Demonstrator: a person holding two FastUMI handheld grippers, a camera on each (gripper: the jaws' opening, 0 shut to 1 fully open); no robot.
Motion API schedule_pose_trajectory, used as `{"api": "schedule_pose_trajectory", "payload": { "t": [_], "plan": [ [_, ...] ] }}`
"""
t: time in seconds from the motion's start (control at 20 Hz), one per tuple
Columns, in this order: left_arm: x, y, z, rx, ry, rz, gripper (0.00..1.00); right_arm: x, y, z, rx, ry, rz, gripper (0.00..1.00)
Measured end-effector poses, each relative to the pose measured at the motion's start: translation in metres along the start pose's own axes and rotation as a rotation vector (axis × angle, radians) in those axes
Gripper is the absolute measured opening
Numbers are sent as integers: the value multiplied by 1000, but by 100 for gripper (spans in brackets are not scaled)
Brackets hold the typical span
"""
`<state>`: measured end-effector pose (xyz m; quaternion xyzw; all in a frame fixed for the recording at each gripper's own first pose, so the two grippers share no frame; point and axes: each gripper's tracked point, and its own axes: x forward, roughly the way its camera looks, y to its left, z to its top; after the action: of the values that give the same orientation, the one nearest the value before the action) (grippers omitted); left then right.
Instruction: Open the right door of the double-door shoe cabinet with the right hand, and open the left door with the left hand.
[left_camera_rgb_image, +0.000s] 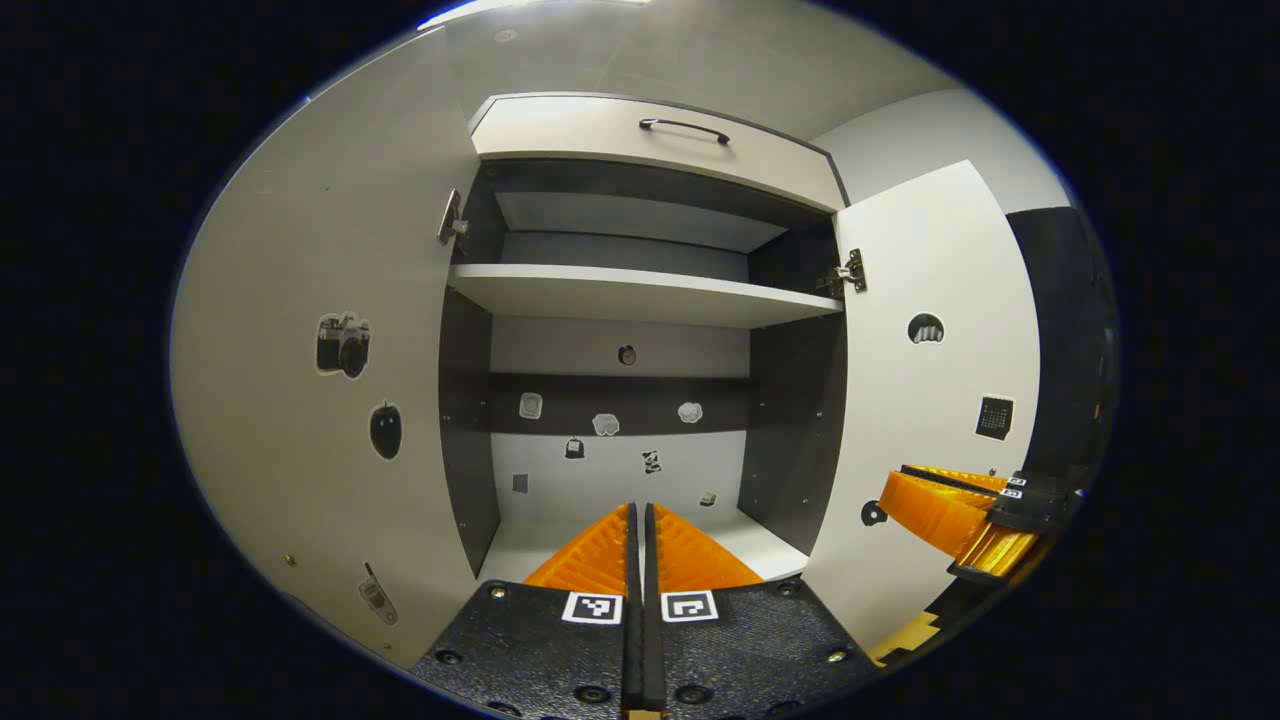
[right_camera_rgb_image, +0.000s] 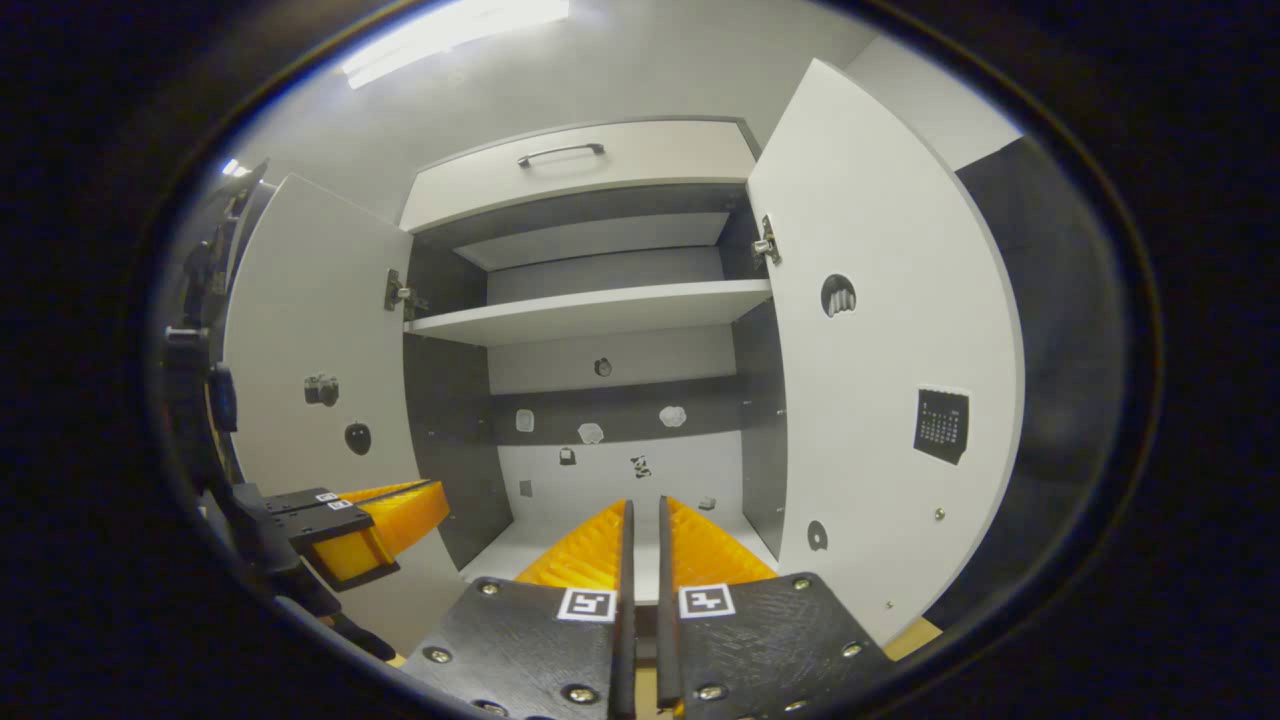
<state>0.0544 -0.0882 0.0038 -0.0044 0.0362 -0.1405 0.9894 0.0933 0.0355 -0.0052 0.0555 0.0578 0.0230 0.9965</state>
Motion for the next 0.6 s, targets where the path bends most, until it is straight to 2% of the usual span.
{"api": "schedule_pose_trajectory", "payload": {
  "t": [0.3,0.35,0.55,0.6],
  "plan": [
    [-1,1,-3,-30,-3,11,0,3,5,3,10,-15,7,8],
    [0,2,-4,-30,0,12,0,3,4,5,8,-20,1,14],
    [1,5,-5,-37,4,22,1,8,8,5,-2,-27,-3,67],
    [1,6,-6,-42,3,23,1,6,10,5,-1,-23,-3,89]
  ]
}}
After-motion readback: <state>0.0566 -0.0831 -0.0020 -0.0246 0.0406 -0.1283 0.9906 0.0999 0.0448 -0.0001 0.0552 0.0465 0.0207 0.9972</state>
